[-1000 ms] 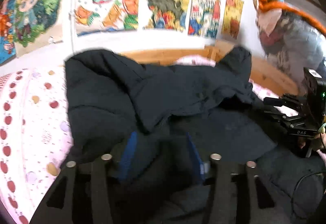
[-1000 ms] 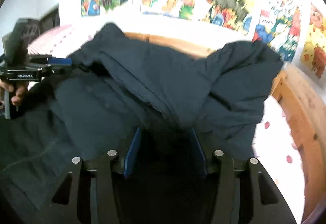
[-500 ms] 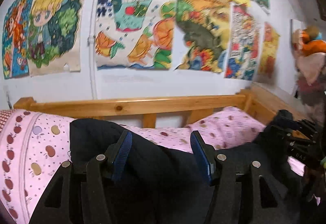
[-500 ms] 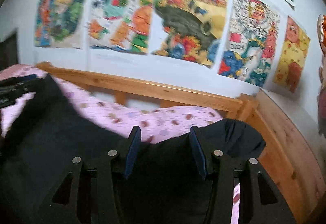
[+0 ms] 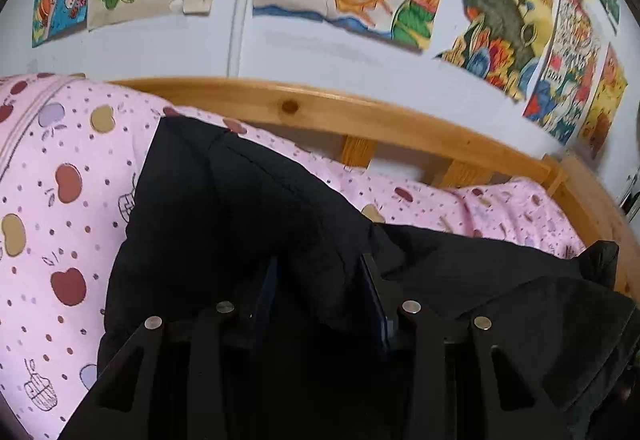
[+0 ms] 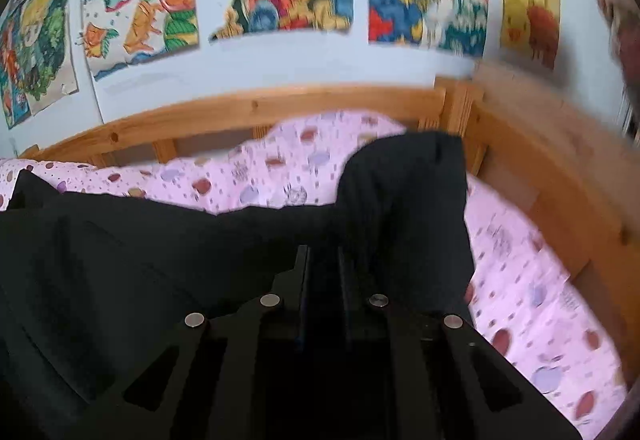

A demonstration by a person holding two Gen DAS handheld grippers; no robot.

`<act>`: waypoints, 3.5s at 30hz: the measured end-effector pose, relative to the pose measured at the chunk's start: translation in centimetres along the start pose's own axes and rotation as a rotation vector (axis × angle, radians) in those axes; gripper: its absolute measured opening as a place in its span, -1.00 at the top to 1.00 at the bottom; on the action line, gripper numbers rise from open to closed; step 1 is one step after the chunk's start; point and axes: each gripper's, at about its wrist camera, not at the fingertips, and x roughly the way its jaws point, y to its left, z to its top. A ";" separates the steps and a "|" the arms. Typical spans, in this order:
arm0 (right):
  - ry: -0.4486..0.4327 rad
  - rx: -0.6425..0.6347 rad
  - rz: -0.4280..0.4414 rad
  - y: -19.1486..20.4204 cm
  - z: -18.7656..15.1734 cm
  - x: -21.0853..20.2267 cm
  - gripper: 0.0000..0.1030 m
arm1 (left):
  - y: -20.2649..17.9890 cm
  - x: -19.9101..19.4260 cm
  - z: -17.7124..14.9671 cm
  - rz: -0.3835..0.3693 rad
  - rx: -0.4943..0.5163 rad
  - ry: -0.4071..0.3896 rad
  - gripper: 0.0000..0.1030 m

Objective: Fold large clothes

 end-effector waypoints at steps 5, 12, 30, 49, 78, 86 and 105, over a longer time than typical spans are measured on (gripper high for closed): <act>-0.008 0.007 0.021 0.0 -0.6 0.0 0.82 | 0.4 -0.2 -0.2 -0.021 -0.014 -0.015 0.24; -0.169 -0.057 0.127 1.2 1.0 -6.2 0.76 | -1.2 -6.4 0.4 -0.112 0.053 -0.209 0.15; 0.066 -0.283 0.408 7.1 -2.6 -6.0 0.76 | -5.6 -6.6 -4.2 -0.366 0.418 0.041 0.00; 0.100 -0.358 0.320 8.0 -5.5 -3.0 0.76 | -7.8 -4.2 -7.3 -0.188 0.540 0.033 -0.03; -0.039 -0.322 0.376 5.8 -5.7 -15.3 -0.72 | -4.6 -17.1 -6.0 -0.234 0.415 -0.054 -0.90; -0.032 -0.326 0.435 5.1 -7.8 -21.3 -0.88 | -3.8 -23.8 -8.3 -0.197 0.471 -0.086 -0.99; -0.077 -0.415 0.477 7.4 -11.3 -30.6 -0.94 | -2.2 -32.7 -12.6 -0.199 0.479 -0.081 -0.99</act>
